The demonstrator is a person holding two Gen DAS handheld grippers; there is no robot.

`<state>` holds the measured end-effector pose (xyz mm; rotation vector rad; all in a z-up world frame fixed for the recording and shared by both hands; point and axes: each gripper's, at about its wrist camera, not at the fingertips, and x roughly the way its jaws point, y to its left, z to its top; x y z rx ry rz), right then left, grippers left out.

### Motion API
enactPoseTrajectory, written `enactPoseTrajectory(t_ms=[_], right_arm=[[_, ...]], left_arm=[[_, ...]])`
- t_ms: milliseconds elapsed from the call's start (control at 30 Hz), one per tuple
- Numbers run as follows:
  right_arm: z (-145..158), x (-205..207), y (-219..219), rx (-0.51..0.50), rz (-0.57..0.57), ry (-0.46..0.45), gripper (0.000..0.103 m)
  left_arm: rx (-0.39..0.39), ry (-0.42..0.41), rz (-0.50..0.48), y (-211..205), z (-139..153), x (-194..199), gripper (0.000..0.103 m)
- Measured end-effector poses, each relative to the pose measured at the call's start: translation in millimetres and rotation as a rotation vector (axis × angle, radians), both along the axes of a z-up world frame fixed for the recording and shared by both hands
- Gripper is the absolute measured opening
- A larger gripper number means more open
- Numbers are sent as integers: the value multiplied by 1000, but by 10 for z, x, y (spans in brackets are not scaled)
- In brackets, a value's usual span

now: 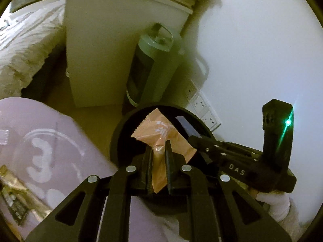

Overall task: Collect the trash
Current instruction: 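Carry the orange bag and grey tube to the bin and release both, then grasp the white snack bag with the left tool while the right tool grasps a clear wrapper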

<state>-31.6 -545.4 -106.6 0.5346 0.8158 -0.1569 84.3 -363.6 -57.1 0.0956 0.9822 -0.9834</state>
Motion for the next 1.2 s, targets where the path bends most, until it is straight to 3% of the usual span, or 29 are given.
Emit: enactPoseTrajectory(t_ms=[500, 567, 600, 633, 700, 967, 1200], right_arm=[[-321, -76, -137, 24, -34, 57, 16], [-332, -84, -152, 24, -52, 68, 27], [-327, -100, -163, 28, -66, 73, 41], [-319, -122, -181, 35, -75, 70, 46], [-306, -149, -191, 46, -83, 64, 49], [-144, -126, -58, 40, -54, 43, 49], [69, 40, 367, 24, 49, 14, 49]], left_arm=[[51, 36, -43, -280, -221, -10, 17], [62, 32, -38, -285, -223, -14, 27], [65, 29, -30, -270, -222, -8, 47], [67, 20, -12, -250, -209, -4, 70], [47, -5, 25, -184, -162, -4, 80], [8, -4, 79, 76, 32, -7, 80], [-55, -49, 182, 750, 296, -146, 85]])
